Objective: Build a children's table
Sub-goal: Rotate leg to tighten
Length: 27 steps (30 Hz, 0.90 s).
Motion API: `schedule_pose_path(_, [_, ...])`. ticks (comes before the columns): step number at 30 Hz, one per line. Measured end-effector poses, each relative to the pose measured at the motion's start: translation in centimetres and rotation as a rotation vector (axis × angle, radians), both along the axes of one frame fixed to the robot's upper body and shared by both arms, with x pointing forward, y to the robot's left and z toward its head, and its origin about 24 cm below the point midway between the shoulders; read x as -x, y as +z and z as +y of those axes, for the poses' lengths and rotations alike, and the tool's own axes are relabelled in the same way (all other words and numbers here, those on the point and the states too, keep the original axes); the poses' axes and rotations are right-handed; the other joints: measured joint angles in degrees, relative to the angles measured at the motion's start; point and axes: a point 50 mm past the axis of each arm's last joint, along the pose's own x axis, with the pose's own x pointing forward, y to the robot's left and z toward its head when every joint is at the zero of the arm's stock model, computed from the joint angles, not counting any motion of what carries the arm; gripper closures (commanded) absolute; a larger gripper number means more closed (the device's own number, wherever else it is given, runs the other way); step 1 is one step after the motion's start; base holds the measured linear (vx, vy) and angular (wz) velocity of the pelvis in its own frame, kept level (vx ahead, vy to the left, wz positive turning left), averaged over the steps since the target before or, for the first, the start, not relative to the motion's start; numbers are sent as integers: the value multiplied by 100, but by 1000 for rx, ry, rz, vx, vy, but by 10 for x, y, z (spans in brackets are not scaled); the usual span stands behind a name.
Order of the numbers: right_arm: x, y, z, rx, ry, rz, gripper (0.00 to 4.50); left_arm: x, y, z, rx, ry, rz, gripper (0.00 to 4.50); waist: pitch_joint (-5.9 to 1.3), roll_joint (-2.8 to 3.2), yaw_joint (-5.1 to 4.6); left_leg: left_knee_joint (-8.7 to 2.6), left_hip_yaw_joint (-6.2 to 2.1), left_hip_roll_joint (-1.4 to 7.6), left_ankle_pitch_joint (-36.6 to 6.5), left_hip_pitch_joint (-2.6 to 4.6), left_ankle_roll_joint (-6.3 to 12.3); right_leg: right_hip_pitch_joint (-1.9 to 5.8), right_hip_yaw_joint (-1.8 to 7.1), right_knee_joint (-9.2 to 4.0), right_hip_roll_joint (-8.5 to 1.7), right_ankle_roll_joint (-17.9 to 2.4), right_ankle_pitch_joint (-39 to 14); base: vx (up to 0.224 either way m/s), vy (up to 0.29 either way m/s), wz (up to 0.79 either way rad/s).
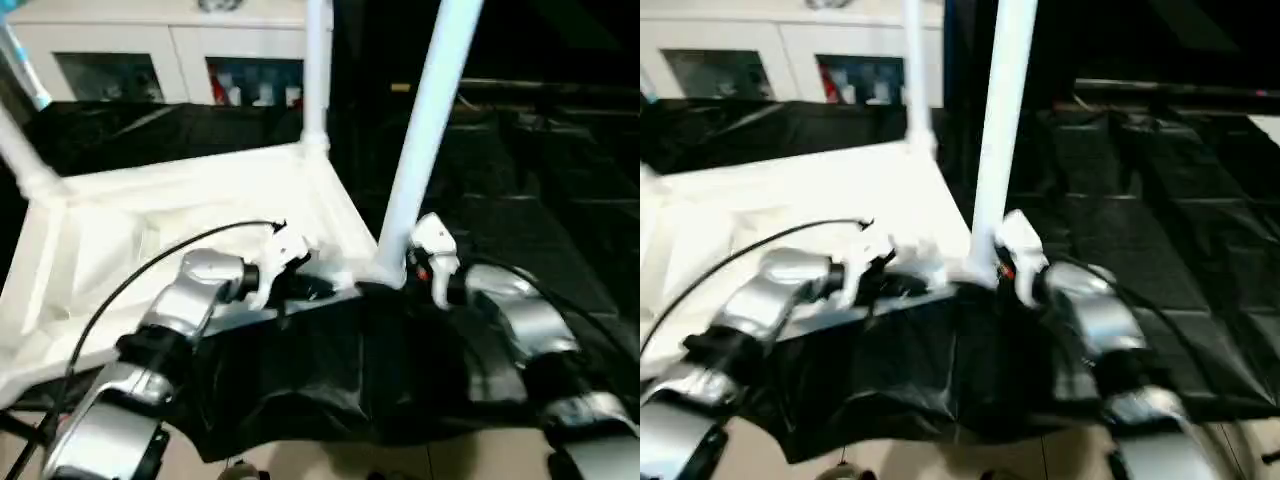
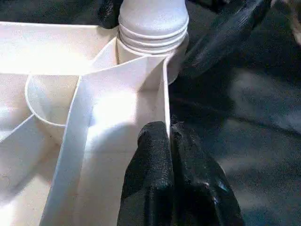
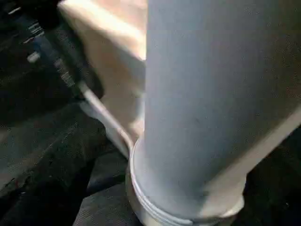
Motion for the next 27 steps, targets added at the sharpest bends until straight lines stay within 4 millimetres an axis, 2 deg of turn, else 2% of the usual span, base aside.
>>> schedule_pose_path(3, [5, 2, 0, -3, 62, 19, 20, 3, 2, 4, -19, -45, 13, 450, 0, -1, 4, 5, 0, 0, 0, 0, 0, 5, 2, 0, 0, 11, -6, 0, 0, 0])
schedule_pose_path(4, [7, 2, 0, -9, 79, 27, 38, 5, 2, 6, -27, -61, 20, 450, 0, -1, 3, 5, 0, 0, 0, 2, 0, 5, 2, 0, 0, 11, -6, 0, 0, 0])
schedule_pose_path(7, [9, 1, 0, -11, 97, 50, 41, 8, 1, 10, -33, -81, 35, 450, 0, 0, 3, 5, -1, 0, 0, 1, 0, 5, 2, 1, 0, 11, -6, 0, 0, 0])
schedule_pose_path(9, [10, 2, 0, -9, 107, 52, 70, 9, 2, 11, -32, -88, 41, 450, 0, 0, 4, 5, -1, 0, 0, 1, 0, 5, 2, 0, 0, 11, -6, 0, 0, 0])
schedule_pose_path(12, [11, 3, 1, -12, 121, 50, 87, 9, 3, 11, -37, -97, 43, 450, 0, -1, 3, 5, -1, 0, 0, 0, 0, 4, 2, 0, 0, 10, -6, 0, 0, 0])
schedule_pose_path(13, [11, 3, 1, -12, 122, 52, 113, 10, 4, 11, -39, -98, 44, 450, 0, -1, 3, 5, -1, 0, 0, 0, 0, 4, 2, 0, 0, 9, -5, 0, 0, 0])
schedule_pose_path(17, [12, 2, 0, -10, 116, 64, 128, 11, 2, 11, -39, -101, 47, 450, 0, -1, 7, 5, -1, 0, 0, 0, 0, 4, 2, 0, 0, 8, -5, 0, 0, 0])
schedule_pose_path(18, [12, 2, 0, -11, 115, 65, 155, 11, 2, 11, -39, -100, 47, 450, 0, -1, 8, 5, -1, 0, 0, 1, 0, 5, 2, 0, 0, 10, -6, 0, 0, 0])
schedule_pose_path(20, [13, 0, 3, -27, 108, 69, 165, 11, 2, 10, -39, -94, 44, 450, 0, -1, 11, 5, -1, 0, 0, 1, 0, 6, 2, 0, 0, 14, -9, 0, 0, 0])
schedule_pose_path(23, [9, -3, 5, -57, 12, 72, 175, 8, 0, 8, -34, -40, 24, 450, -1, -2, -6, 6, -1, -1, 0, 7, 0, 10, 2, 2, 0, 12, -7, 0, 0, 0])
schedule_pose_path(27, [-3, -12, 13, -108, -204, 57, 180, -1, -4, 2, -22, 73, -3, 450, -2, -5, -66, 6, -3, -2, 1, 24, -2, 17, 2, 2, 0, 12, -6, 0, 0, 0])
